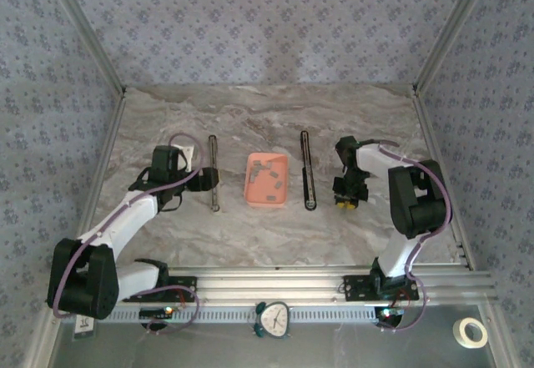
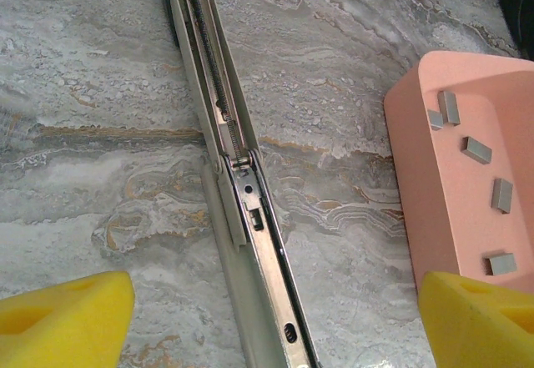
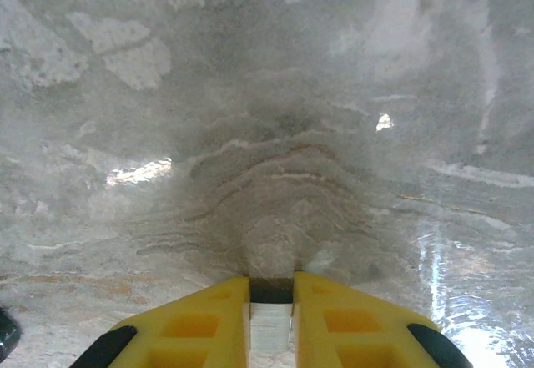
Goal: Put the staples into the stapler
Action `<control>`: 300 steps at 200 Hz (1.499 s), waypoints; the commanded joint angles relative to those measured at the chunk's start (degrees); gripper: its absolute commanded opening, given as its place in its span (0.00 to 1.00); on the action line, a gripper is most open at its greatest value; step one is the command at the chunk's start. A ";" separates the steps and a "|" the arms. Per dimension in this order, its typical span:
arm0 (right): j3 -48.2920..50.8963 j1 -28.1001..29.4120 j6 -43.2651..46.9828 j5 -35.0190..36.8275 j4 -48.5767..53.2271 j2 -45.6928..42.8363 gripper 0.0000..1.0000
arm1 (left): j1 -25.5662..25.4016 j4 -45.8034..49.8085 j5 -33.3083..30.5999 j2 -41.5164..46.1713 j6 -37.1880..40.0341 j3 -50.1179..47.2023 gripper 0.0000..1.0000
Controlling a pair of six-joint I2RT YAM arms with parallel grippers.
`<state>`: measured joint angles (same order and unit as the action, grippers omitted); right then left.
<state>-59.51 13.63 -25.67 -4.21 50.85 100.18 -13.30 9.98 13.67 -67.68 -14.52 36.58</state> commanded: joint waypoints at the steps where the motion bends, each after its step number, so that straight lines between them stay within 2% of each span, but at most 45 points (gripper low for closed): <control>1: -0.26 0.87 -0.17 -0.85 0.83 0.23 0.19 | -0.50 -1.20 0.39 -0.52 0.91 1.78 0.88; 48: -1.80 2.80 -1.17 1.59 1.18 -4.48 0.18 | -0.49 -1.97 0.57 -0.96 0.66 2.09 0.88; 109: -8.25 8.24 -3.55 6.13 1.19 -7.76 0.18 | -0.50 -4.98 0.98 -2.65 -2.87 1.74 0.88; 197: -11.45 16.00 -5.08 7.11 -1.49 -4.83 0.18 | -0.50 -4.57 0.70 -2.63 -2.72 1.82 0.88; 300: -9.85 18.72 -5.57 7.39 -3.25 -2.74 0.18 | -0.50 -4.17 0.58 -2.28 -2.70 1.71 0.88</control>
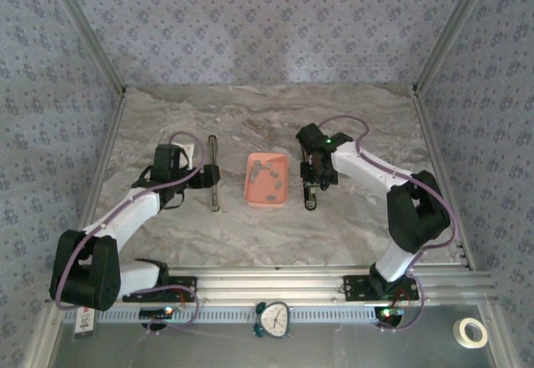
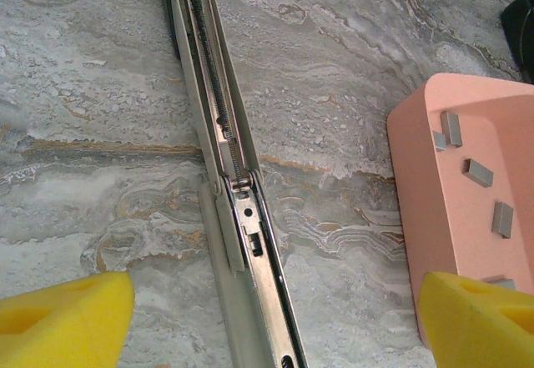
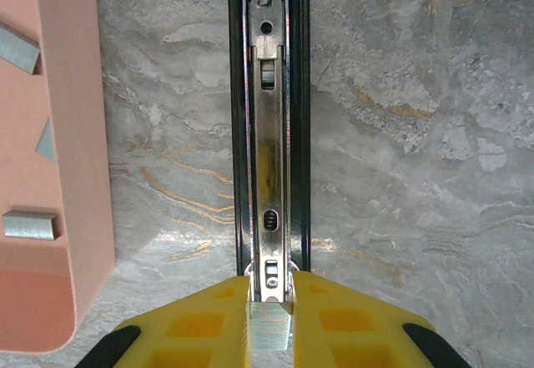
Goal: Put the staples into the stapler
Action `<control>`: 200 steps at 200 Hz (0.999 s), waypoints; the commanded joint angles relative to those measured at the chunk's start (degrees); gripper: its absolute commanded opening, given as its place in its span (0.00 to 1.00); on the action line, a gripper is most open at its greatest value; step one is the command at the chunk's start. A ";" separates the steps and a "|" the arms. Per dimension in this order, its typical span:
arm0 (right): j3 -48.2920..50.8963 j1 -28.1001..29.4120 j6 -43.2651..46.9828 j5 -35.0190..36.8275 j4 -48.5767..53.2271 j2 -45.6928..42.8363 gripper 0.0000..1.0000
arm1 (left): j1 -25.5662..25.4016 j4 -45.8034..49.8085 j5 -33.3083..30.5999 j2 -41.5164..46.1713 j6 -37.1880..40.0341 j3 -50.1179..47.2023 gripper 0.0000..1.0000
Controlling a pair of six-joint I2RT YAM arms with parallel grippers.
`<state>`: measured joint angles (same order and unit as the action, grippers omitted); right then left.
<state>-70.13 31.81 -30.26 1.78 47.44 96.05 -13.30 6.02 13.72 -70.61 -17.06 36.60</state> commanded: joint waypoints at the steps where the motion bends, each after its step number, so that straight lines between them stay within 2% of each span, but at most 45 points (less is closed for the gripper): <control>1: 0.78 0.53 -1.01 1.44 0.13 1.45 0.18 | -0.50 -0.22 0.53 0.65 -0.17 1.66 0.88; 200: 4.51 1.80 -0.94 1.60 -0.34 2.48 0.18 | -0.50 -0.05 0.53 0.60 -0.34 1.62 0.88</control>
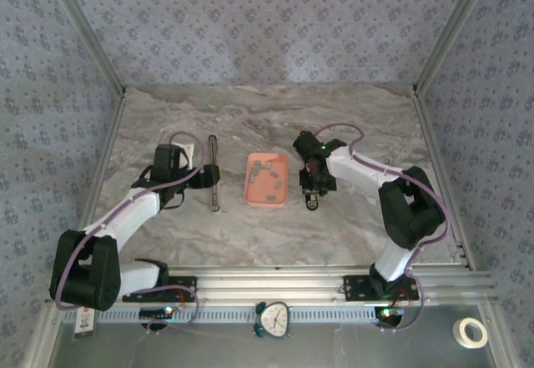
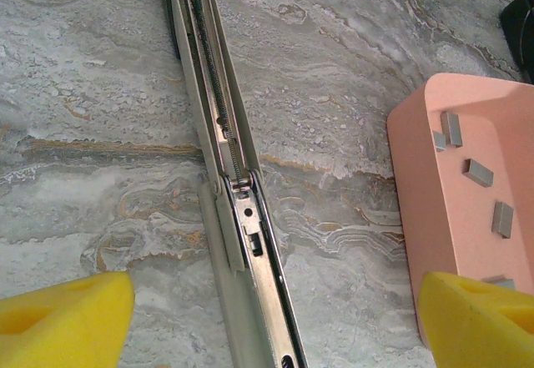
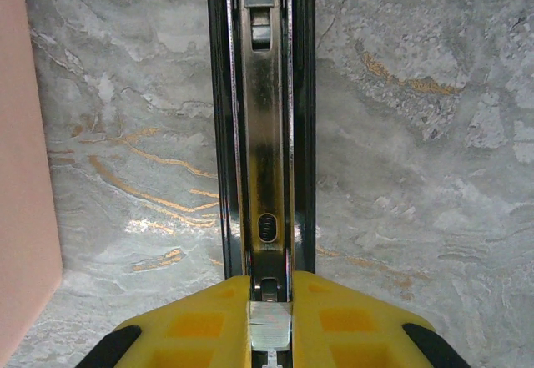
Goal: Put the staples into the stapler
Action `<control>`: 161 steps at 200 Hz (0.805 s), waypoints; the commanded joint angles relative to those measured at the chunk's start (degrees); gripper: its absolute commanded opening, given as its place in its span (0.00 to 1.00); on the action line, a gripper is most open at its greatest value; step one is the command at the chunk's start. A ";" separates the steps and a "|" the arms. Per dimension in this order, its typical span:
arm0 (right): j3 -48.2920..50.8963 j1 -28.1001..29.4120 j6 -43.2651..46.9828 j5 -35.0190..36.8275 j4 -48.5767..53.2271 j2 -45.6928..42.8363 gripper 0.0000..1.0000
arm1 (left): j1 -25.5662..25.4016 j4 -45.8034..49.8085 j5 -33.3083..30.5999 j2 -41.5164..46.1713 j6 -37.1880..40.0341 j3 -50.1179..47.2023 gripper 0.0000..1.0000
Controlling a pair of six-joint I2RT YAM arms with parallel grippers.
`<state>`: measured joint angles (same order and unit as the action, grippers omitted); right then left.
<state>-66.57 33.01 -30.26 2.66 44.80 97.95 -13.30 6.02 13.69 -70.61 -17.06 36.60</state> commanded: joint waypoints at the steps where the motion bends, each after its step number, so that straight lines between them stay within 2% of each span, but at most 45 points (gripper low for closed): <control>1: 0.93 0.62 -0.94 0.70 2.35 0.57 0.18 | -0.50 -0.05 0.50 0.58 -0.34 1.63 0.88; 115: -1.29 1.31 -0.76 0.57 5.32 -1.51 0.25 | -0.48 0.02 0.53 1.35 0.00 1.37 0.88; 161: -7.50 1.73 -0.85 1.91 7.96 -3.60 0.28 | -0.50 0.51 1.07 1.00 -1.35 1.86 0.88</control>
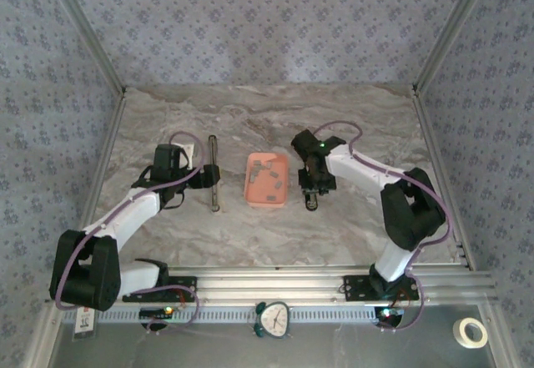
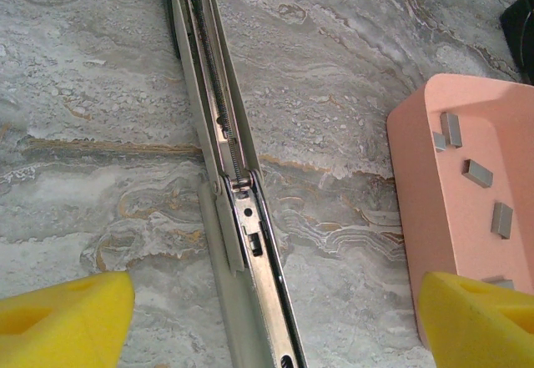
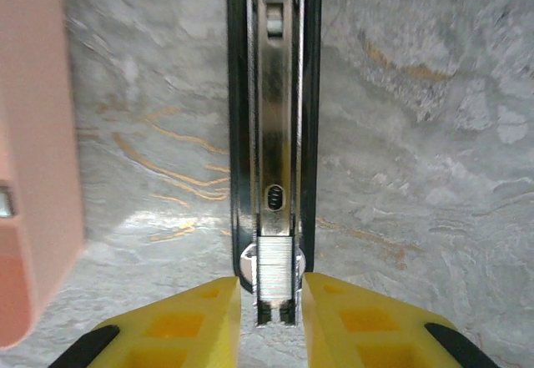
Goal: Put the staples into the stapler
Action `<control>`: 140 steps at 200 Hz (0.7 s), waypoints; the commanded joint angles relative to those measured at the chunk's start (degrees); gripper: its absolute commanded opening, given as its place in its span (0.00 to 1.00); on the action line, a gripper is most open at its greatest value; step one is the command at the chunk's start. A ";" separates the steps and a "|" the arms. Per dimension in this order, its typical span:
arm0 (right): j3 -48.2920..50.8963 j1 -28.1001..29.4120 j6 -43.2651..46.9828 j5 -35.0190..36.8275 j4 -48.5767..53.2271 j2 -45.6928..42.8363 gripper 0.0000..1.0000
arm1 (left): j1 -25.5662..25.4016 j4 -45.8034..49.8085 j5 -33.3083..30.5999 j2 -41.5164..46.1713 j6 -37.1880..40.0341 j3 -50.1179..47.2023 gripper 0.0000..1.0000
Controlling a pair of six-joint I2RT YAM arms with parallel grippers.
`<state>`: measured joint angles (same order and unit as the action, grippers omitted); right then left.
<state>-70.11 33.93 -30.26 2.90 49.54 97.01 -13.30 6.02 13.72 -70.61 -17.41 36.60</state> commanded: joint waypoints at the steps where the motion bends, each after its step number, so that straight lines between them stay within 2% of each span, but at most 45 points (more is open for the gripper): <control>1: -4.15 0.84 -0.85 1.59 3.21 -2.73 0.28 | -0.50 0.54 1.05 1.00 -1.02 1.92 0.88; 24: -7.32 1.87 -1.86 0.64 3.06 -2.21 0.30 | -0.50 0.75 1.01 1.09 -1.87 2.22 0.88; 58: -10.51 2.93 -3.47 -1.32 2.33 1.79 0.41 | -0.50 1.10 1.57 0.74 -3.23 3.14 0.88; 140: -11.12 3.48 -3.29 -8.21 -4.46 10.83 0.43 | -0.50 2.33 0.69 2.73 -2.48 2.36 0.88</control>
<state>-80.29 36.77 -32.62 -2.24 47.09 106.28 -13.30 7.38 14.11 -69.89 -19.79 38.15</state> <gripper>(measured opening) 0.433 0.883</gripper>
